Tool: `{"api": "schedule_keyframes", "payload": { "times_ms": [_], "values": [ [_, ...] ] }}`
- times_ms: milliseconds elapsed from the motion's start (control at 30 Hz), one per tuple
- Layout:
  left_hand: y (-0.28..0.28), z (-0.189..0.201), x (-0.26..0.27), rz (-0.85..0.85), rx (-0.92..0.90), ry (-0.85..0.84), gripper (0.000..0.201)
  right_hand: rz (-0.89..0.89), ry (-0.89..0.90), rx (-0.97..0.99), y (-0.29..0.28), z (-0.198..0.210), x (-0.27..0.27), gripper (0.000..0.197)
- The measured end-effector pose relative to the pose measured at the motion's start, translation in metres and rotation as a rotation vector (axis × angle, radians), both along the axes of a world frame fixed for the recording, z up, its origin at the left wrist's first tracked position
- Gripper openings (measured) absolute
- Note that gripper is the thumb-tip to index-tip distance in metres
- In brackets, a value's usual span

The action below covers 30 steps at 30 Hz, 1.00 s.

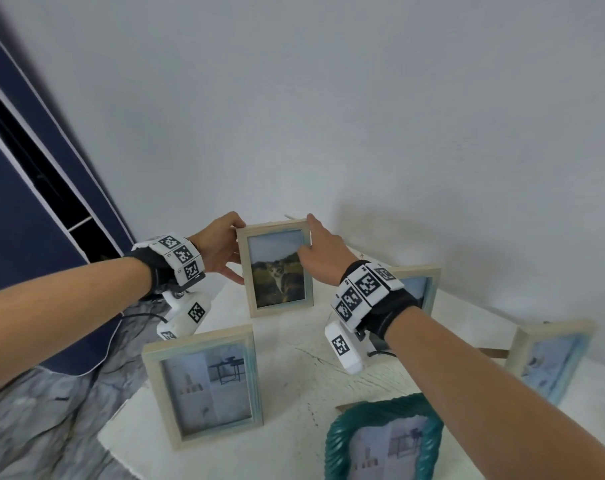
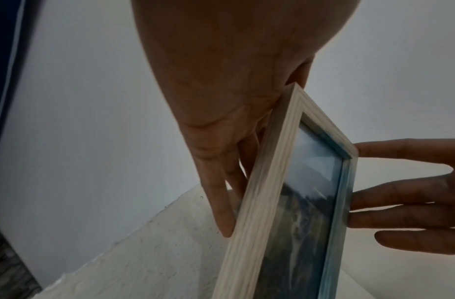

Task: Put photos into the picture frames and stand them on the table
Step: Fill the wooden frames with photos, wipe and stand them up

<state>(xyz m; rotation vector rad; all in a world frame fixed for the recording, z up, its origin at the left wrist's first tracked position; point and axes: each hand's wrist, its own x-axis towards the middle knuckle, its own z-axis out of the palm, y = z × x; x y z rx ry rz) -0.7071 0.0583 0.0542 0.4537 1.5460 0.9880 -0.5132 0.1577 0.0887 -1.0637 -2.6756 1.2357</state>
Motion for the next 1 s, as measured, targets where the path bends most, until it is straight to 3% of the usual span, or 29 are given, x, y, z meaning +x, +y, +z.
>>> {"api": "schedule_keyframes", "payload": {
  "times_ms": [167,333,467,567,633,700,767,900,1000],
  "values": [
    [0.005,0.002,-0.001,0.004,-0.03,0.13,0.038,0.007,-0.014,0.024,0.002,0.0,0.0,0.069],
    [0.007,0.02,-0.004,-0.038,-0.044,0.318,0.041,0.017,-0.022,0.084,0.006,0.012,0.005,0.07],
    [0.008,0.048,-0.007,-0.003,0.068,0.636,0.041,0.0,0.059,0.157,0.018,0.033,0.016,0.063],
    [0.009,0.074,0.008,0.019,0.23,0.985,0.029,-0.061,0.156,0.214,0.032,0.05,0.035,0.052],
    [0.013,0.089,0.028,0.034,0.339,1.108,0.021,-0.101,0.155,0.253,0.045,0.058,0.051,0.046],
    [0.021,0.099,0.054,-0.029,0.409,1.121,0.016,-0.137,0.109,0.266,0.059,0.061,0.068,0.044],
    [0.031,0.101,0.081,-0.194,0.391,1.065,0.015,-0.166,0.015,0.273,0.069,0.06,0.087,0.043],
    [0.057,0.079,0.127,-0.537,0.151,0.995,0.033,-0.201,-0.248,0.282,0.083,0.042,0.119,0.042],
    [0.069,0.058,0.158,-0.661,0.006,0.983,0.036,-0.238,-0.298,0.22,0.088,0.024,0.137,0.035]
  ]
}}
